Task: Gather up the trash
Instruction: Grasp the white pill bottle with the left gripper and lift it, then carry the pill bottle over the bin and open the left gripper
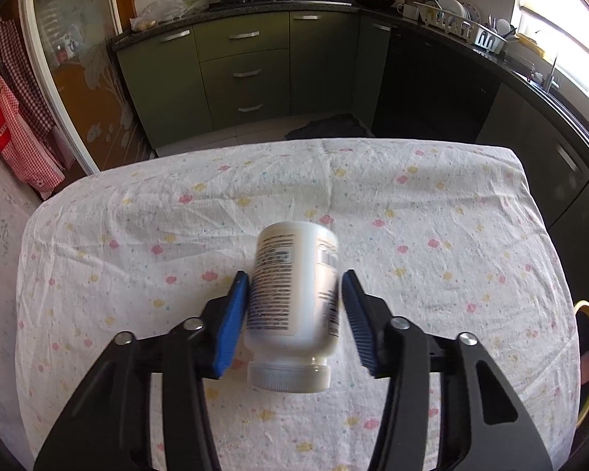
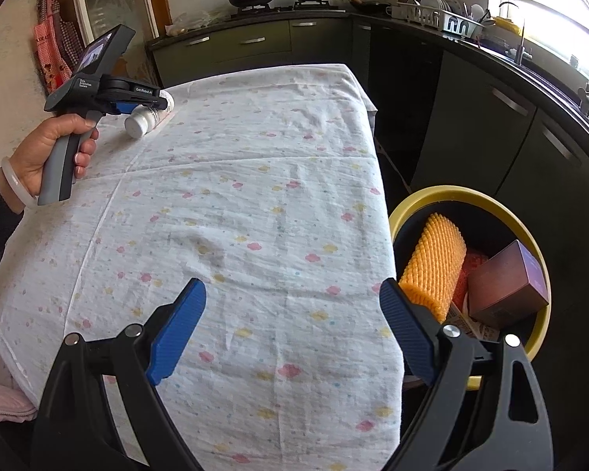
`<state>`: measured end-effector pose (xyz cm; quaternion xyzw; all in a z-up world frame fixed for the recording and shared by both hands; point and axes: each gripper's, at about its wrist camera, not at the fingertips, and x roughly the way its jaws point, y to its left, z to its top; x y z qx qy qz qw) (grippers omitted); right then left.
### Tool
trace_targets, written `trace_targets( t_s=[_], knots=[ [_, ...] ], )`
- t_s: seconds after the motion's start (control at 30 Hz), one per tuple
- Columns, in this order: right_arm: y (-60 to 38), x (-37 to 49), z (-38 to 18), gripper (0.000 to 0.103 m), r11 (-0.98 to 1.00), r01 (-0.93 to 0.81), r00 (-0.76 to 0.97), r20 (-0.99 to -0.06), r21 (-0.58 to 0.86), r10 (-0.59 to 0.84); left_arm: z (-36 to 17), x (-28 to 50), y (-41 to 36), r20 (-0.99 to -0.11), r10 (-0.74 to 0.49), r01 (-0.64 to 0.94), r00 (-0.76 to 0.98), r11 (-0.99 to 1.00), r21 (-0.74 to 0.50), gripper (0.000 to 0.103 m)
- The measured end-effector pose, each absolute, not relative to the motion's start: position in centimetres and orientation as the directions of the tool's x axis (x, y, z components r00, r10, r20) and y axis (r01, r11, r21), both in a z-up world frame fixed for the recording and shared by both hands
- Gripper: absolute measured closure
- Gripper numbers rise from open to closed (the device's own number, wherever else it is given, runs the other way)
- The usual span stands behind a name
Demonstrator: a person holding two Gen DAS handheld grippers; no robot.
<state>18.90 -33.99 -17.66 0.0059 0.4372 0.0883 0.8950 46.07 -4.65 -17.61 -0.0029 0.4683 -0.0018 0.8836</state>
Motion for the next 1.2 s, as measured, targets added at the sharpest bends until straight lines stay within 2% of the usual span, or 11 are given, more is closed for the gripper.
trace_targets(
  t_s=[0.37,0.53,0.97,1.2],
  knots=[
    [-34.1,18.7,-17.9,0.018,0.983,-0.151,0.594,-0.786,0.1,0.171,-17.6,45.6,-4.5,-0.842,-0.04,0.058,0.539,0.998,-0.01,0.056],
    [-34.2,18.5,-18.0,0.018,0.984,-0.149,0.586,-0.792,0.1,0.17,-17.0,43.7,-4.5,-0.841,-0.101,0.103,0.531,0.993,-0.054,0.056],
    [-34.7,17.0,-17.4,0.018,0.984,-0.145,0.597,-0.784,0.103,0.17,-10.1,31.8,-8.6,-0.773,-0.275,0.382,0.572,0.923,-0.045,0.056],
    [-40.3,12.5,-15.7,0.018,0.994,-0.008,0.633,-0.77,0.105,0.086,-6.6,27.5,-16.4,-0.736,-0.423,0.574,0.529,0.817,-0.057,0.056]
  ],
)
